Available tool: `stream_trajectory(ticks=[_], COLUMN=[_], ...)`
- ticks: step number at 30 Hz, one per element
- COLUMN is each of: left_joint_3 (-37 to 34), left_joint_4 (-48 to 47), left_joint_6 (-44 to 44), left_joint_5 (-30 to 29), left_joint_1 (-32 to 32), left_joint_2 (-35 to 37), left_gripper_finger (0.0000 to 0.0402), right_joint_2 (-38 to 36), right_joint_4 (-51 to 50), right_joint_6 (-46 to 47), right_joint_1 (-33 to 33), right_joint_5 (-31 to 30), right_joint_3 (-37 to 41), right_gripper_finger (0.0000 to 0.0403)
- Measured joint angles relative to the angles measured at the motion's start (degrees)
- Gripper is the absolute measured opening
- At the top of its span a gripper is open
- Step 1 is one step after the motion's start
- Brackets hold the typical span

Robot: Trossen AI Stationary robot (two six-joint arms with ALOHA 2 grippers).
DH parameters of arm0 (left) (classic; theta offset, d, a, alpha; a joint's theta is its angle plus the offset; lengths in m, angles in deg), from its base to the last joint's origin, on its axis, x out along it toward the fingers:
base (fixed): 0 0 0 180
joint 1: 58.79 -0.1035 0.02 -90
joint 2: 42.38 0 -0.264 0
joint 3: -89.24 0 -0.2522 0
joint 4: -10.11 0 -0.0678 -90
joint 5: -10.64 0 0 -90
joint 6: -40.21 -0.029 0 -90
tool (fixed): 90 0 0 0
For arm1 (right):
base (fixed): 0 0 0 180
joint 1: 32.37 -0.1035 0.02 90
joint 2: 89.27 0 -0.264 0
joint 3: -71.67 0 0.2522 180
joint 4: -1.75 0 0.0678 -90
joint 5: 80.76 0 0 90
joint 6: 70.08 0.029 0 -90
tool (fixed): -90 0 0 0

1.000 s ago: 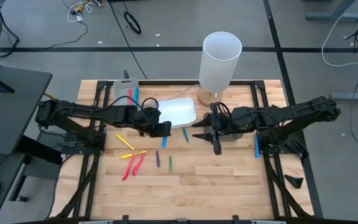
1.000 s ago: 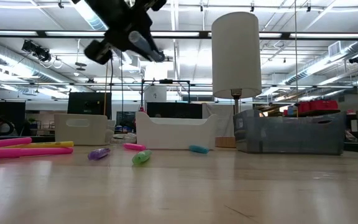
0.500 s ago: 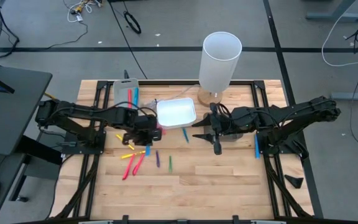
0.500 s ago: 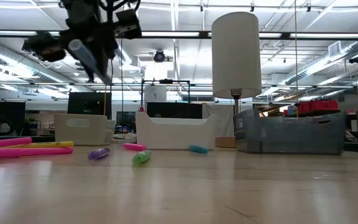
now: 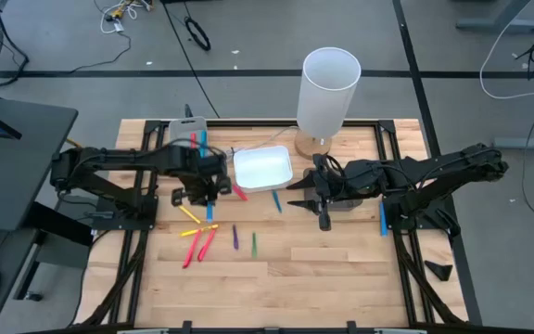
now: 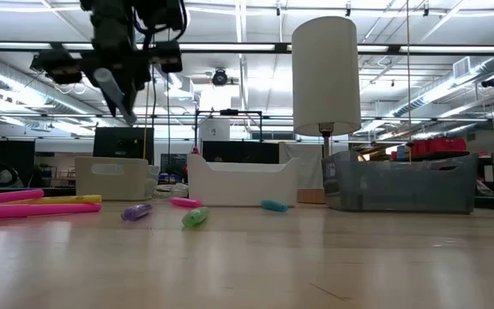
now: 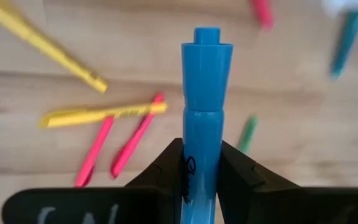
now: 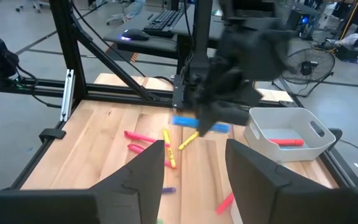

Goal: Pick & Place Markers
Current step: Put the left blue highlighter pen into the gray bin

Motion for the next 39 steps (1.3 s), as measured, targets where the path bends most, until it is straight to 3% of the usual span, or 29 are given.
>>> stream_trajectory(ticks=[25, 31, 39], left_joint_3=[0.0, 0.0, 0.0], left_joint_4=[-3.0, -0.2, 3.6], left_joint_6=[-41.6, -47.9, -51.7], left_joint_5=[1.2, 0.9, -3.0], left_joint_1=[-49.8, -55.2, -55.2], left_joint_2=[-1.7, -5.3, -11.6], left_gripper_finger=[0.0069, 0.0069, 0.0069], right_joint_2=[0.3, 0.7, 1.5], right_joint_4=[0.1, 0.1, 0.0], right_joint_6=[-2.5, 1.4, 5.0], right_joint_1=[0.0, 0.0, 0.0], right_joint_5=[-3.5, -3.5, -3.5], right_joint_3=[0.0, 0.0, 0.0], right_gripper_finger=[0.0171, 0.0171, 0.0171])
